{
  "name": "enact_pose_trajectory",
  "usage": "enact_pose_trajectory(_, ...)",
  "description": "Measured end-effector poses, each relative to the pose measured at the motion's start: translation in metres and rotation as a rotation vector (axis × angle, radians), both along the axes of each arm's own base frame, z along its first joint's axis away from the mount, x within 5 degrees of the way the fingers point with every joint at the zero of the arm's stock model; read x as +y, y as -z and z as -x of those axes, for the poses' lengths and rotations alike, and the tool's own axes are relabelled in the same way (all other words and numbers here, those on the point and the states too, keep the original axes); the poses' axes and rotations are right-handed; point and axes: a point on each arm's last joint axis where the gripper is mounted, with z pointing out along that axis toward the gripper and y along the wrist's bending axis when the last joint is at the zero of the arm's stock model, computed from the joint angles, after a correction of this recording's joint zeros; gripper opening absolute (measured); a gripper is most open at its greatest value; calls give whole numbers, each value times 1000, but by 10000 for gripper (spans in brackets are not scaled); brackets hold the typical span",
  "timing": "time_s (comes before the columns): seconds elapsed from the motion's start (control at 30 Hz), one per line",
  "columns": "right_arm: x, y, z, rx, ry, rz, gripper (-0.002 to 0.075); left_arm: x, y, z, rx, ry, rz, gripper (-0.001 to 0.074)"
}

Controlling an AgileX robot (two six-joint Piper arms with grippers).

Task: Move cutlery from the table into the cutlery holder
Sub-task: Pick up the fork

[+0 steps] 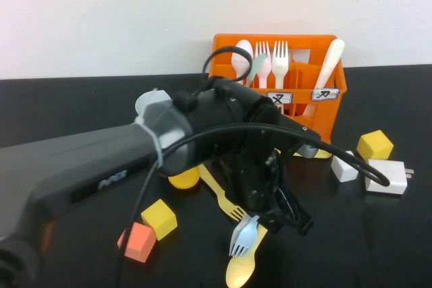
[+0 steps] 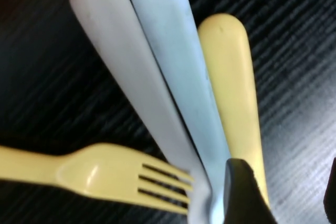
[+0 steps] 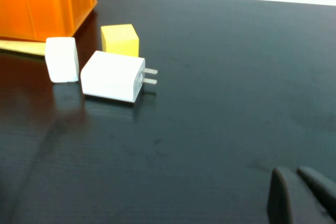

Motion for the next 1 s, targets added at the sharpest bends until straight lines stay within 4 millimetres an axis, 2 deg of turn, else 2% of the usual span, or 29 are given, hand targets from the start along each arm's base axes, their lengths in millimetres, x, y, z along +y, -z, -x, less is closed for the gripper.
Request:
enact_pose_trajectory(0.23,0,0,0,0,0,0,-3,-4,8,-10,-4,0,-21,308)
enact_pose_trajectory(0.53,0,0,0,0,0,0,-3,7,14,-26,-10,-37,-38,308)
enact_pose_trajectory(0.7,0,0,0,0,0,0,-3,8,14,-28,-14,-41,-36,309)
enact_pose_trajectory(1.0,0,0,0,0,0,0,-3,2,27,-28,1,-33,-40,312)
